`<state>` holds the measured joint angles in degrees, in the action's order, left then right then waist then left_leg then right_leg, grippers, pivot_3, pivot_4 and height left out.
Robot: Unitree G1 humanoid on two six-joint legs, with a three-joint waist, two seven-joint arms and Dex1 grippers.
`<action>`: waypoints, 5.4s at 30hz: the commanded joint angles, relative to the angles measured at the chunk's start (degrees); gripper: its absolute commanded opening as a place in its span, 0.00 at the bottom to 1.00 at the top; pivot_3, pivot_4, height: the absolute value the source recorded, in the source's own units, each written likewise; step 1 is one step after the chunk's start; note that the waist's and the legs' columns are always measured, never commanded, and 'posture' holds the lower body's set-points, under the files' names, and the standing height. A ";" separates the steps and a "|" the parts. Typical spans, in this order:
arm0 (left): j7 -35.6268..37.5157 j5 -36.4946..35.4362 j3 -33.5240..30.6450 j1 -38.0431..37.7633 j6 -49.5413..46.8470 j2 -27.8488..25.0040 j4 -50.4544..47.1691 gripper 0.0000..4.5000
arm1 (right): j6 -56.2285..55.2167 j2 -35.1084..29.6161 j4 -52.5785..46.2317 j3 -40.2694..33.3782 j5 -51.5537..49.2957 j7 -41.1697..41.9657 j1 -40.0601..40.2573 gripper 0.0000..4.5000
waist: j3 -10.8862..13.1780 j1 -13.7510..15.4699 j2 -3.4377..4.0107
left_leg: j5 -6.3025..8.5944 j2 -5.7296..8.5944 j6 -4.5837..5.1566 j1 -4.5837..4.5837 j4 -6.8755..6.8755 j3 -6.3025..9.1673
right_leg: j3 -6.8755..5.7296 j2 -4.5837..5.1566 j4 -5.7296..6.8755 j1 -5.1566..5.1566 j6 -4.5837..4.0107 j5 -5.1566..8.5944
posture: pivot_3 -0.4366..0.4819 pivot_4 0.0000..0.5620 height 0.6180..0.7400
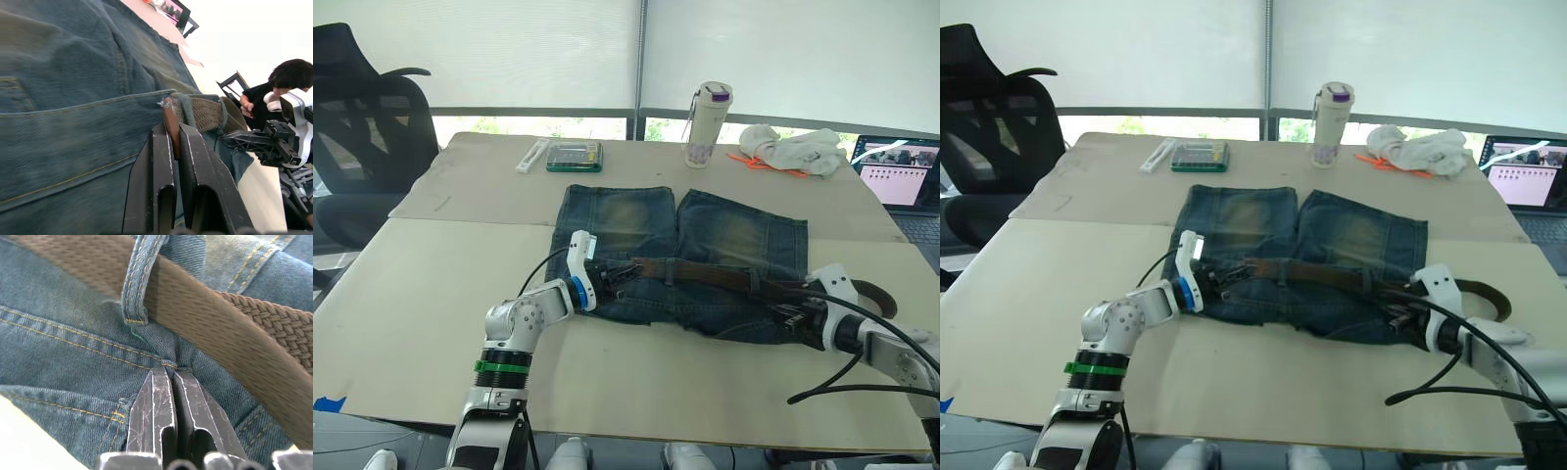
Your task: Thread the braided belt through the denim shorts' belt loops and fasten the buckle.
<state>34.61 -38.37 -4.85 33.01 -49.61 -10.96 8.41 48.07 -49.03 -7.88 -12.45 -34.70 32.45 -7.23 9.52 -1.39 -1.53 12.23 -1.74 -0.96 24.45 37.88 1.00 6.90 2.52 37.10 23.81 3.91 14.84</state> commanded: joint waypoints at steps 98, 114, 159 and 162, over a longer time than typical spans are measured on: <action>2.70 -7.49 2.45 -0.27 -6.62 3.10 -11.03 0.00 | -11.41 46.62 -16.68 -5.18 -40.18 -13.92 7.29 0.51 | -0.11 -1.06 0.20 | 0.00 -0.01 0.00 -0.34 0.00 0.30 | -0.11 -0.07 -0.10 -0.58 0.07 0.05 | 0.48 0.27 0.98; 4.26 -5.66 2.56 -0.05 -3.51 1.14 -8.78 0.17 | -11.92 39.99 -15.08 -3.07 -31.76 -19.59 7.62 0.00 | -0.12 -1.21 0.20 | 0.00 -0.01 0.00 -0.37 -0.01 0.29 | -0.10 -0.09 -0.08 -0.58 0.04 0.06 | 0.48 0.27 0.98; 22.94 12.64 14.36 -3.55 18.75 -14.51 -12.11 1.00 | 1.42 29.07 -9.63 4.14 -29.11 -36.87 0.50 0.00 | -0.14 -1.61 0.14 | 0.00 -0.09 0.01 -0.41 -0.01 0.25 | -0.06 -0.12 -0.09 -0.60 0.02 0.06 | 0.48 0.27 0.98; 22.43 12.54 14.01 -3.71 18.74 -14.13 -11.64 1.00 | 0.59 30.56 -9.61 5.09 -27.34 -35.69 -1.00 0.00 | -0.14 -2.09 0.14 | 0.01 -0.10 0.01 -0.42 -0.01 0.25 | -0.06 -0.14 -0.08 -0.61 0.02 0.06 | 0.48 0.27 0.98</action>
<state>57.05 -25.77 9.96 29.05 -32.03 -25.28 -1.49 48.42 -19.62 -17.60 -9.33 -62.95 -4.74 -7.03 9.37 -3.48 -1.39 12.24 -1.85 -0.96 24.02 37.86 1.25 6.84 2.38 37.02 23.21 3.92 14.89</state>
